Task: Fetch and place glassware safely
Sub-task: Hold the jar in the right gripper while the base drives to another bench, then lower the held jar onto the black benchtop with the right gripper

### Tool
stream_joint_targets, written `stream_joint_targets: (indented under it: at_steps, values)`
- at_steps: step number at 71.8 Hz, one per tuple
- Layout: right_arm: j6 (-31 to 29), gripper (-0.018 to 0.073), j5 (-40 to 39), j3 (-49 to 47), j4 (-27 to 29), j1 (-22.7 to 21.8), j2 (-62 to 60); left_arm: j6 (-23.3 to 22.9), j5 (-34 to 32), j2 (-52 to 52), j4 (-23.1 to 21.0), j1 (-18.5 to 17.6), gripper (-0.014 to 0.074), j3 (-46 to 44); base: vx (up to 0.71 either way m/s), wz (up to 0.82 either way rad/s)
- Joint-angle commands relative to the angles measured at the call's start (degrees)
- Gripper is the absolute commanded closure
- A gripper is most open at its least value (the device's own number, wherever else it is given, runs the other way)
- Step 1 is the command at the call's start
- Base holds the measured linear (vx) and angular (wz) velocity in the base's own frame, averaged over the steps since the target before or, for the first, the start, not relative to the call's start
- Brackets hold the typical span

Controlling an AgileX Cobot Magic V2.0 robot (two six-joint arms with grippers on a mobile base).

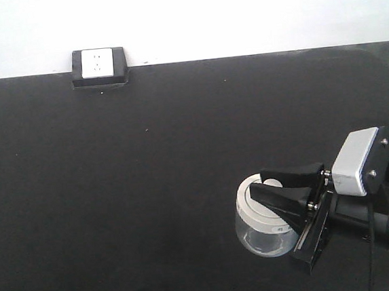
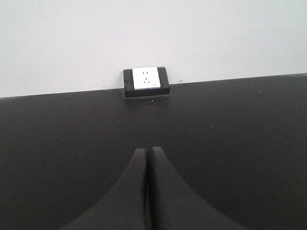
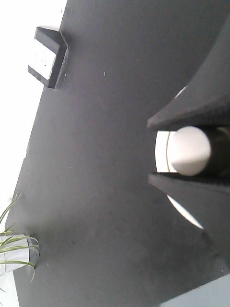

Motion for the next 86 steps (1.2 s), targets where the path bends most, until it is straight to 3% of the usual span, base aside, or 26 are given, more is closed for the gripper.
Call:
stream_joint_targets:
  at_steps: [1,10,20,29,50,72,86]
  values:
    - [-0.2,0.0563,-4.0,-1.6,3.6,-0.3,-1.2,-0.5,-4.1,0.6,-0.1,-0.2,0.0603,-1.5,0.0,0.0]
    - [-2.3,0.0563,-3.6,-1.7,9.0,-0.3,-1.2,-0.5,-4.1,0.6,-0.1,-0.2,0.0603,-1.5,0.0,0.0]
    - [-11.2,0.0563,-2.3,-3.5,17.2,-0.3,-0.2,-0.5,-4.1,0.6,-0.1,-0.2,0.0603,-1.5,0.0,0.0]
    - [-15.7,0.0562,-2.4,-6.5,22.9,-0.3,3.3,-0.5,-4.1,0.6,-0.1,-0.2,0.0603,-1.5,0.0,0.0]
    - [-18.2,0.0556,-2.4,-15.5,23.4,-0.1,17.4,-0.5,-4.1,0.6,-0.1,-0.2,0.0603,-1.5,0.0,0.0]
    - [-23.5,0.0553,-2.2,-23.9,23.9,4.4,31.0,-0.5,-4.1,0.6,-0.1,-0.2,0.0603,-1.5,0.0,0.0]
    - [-27.1,0.0549,-3.4,-25.7,32.1,4.9,37.3,-0.5,-4.1,0.6,-0.1,-0.2,0.0603,-1.5,0.0,0.0]
